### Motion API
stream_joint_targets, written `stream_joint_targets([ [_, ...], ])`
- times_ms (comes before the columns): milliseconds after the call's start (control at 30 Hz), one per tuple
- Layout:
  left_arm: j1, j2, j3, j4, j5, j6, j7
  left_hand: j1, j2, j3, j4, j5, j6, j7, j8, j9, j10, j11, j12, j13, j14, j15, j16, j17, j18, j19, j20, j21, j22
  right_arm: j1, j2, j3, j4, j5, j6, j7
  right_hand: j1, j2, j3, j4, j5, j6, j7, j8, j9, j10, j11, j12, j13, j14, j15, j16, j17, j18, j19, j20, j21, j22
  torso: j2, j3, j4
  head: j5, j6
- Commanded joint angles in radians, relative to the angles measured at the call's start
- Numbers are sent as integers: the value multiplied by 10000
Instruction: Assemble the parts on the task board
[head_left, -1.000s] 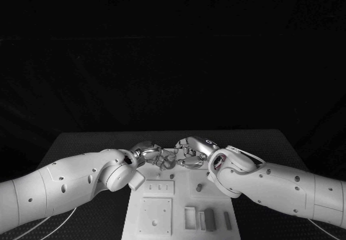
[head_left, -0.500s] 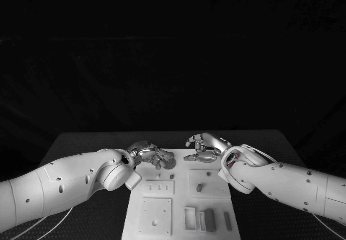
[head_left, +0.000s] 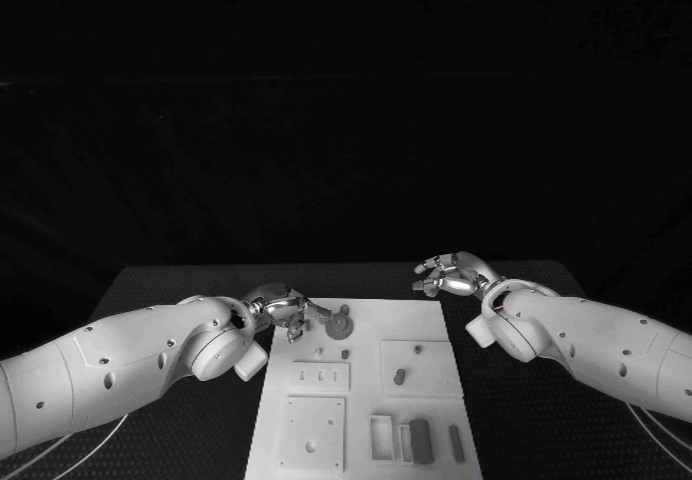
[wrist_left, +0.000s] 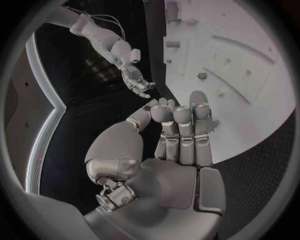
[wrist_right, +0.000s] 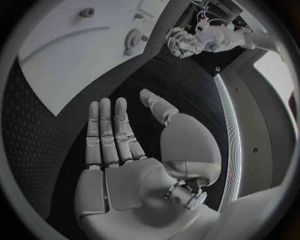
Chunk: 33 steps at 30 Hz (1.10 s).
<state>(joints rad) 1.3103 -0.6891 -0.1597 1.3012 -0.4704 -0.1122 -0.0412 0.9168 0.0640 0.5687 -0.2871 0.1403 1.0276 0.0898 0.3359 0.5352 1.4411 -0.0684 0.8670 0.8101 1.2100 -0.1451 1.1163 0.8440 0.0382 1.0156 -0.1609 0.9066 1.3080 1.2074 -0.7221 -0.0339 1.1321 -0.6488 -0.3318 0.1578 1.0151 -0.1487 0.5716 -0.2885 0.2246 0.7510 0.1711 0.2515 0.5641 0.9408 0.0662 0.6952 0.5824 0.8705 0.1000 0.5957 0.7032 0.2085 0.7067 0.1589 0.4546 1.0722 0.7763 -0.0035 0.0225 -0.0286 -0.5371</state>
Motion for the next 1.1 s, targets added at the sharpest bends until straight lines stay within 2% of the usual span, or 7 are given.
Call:
stream_joint_targets([
  [33,104,-35,10,126,-757,575,-727,1,46,57,18,42,437,-445,-53,80,-59,-16,79,64,193,-245,45,8,185,46,-831,67,201,33,98,19,-479,1477,785,645,21,101,-1,-9,57,30,65,-37,-14,-2028,741,-155,-152,-83,13,-120,-80,-101,-77,21,-93,-56,-35,19,10,29,-25],
  [200,151,-75,-1,316,-948,346,-1018,6,24,60,3,55,441,-454,-54,85,-58,-16,112,85,209,-252,67,12,189,54,-841,91,201,43,207,21,-904,1441,680,682,30,114,-38,-19,78,21,34,-26,-40,-1907,744,-526,-532,-128,86,-384,-251,-118,-178,69,-268,-165,-87,37,11,66,-93],
  [233,152,-66,-8,361,-972,268,-1081,-50,-327,187,45,1420,763,-534,143,196,-75,-72,206,162,285,-271,171,53,188,134,-860,197,215,44,219,21,-940,1408,664,683,24,201,-148,60,265,12,170,2,-105,-1722,1019,-1392,-1413,-389,387,-1053,-657,-251,-645,222,-737,-393,-99,37,11,73,-107],
  [333,152,-34,-24,449,-1041,97,-1236,-368,-375,205,37,2996,893,-606,196,279,-155,-133,343,252,291,-344,230,21,194,150,-919,386,191,45,228,22,-957,1301,619,664,245,200,-475,5,316,21,157,63,-301,-1124,963,-2111,-2517,-121,377,-1619,-993,-168,-568,298,-982,-487,-112,46,5,96,-136],
  [433,151,-49,-34,561,-1194,20,-1415,-637,-382,236,12,4078,1145,-694,324,411,-187,-242,431,280,302,-400,301,-12,187,104,-960,517,163,45,235,22,-930,1211,606,635,288,191,-589,6,346,31,157,91,-417,-990,964,-2270,-2890,-91,410,-1817,-1062,-151,-597,336,-1102,-490,-115,49,0,107,-172],
  [833,148,-144,-67,954,-2292,-96,-2223,-965,-551,936,54,3997,1469,-841,499,712,-213,-380,573,237,324,-452,450,-149,162,38,-1053,781,54,49,246,26,-857,341,940,679,324,271,-732,10,589,212,-91,304,-760,-500,804,-3220,-4169,-349,551,-2622,-1589,-394,-1557,543,-2021,-588,-93,34,4,106,-355],
  [1100,146,-183,-340,1232,-3498,-177,-2628,-1039,-553,999,26,4047,1501,-873,575,771,-219,-412,601,219,331,-460,483,-184,160,41,-1071,835,35,58,327,38,-781,8,848,708,252,321,-725,14,718,206,-54,395,-944,71,872,-4146,-4831,-335,649,-2865,-2074,-302,-1357,598,-2454,-743,-96,36,3,118,-611],
])
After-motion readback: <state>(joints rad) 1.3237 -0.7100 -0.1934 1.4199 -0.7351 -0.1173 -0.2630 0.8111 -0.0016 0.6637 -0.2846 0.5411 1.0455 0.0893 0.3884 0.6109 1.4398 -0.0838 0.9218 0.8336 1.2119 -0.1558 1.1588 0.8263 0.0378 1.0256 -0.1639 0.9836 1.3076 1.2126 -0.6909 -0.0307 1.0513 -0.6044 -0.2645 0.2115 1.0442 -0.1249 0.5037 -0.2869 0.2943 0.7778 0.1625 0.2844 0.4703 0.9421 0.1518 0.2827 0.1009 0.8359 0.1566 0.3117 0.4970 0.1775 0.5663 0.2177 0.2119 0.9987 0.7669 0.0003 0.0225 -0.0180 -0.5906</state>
